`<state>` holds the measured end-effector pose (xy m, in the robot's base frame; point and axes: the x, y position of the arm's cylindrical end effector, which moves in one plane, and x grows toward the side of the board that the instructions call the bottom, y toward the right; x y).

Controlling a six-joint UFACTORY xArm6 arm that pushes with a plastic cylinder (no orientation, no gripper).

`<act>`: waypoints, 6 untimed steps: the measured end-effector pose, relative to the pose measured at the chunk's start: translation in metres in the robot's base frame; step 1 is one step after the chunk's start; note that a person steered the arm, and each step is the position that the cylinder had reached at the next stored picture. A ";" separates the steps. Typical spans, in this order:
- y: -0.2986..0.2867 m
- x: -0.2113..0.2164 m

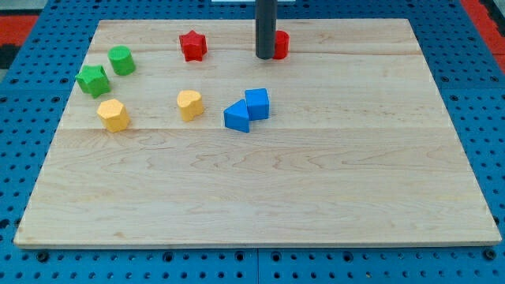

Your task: Place the yellow heart adjacent to the yellow hexagon

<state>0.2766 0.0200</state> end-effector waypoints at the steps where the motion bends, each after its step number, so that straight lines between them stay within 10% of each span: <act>1: 0.030 0.030; 6: -0.111 0.121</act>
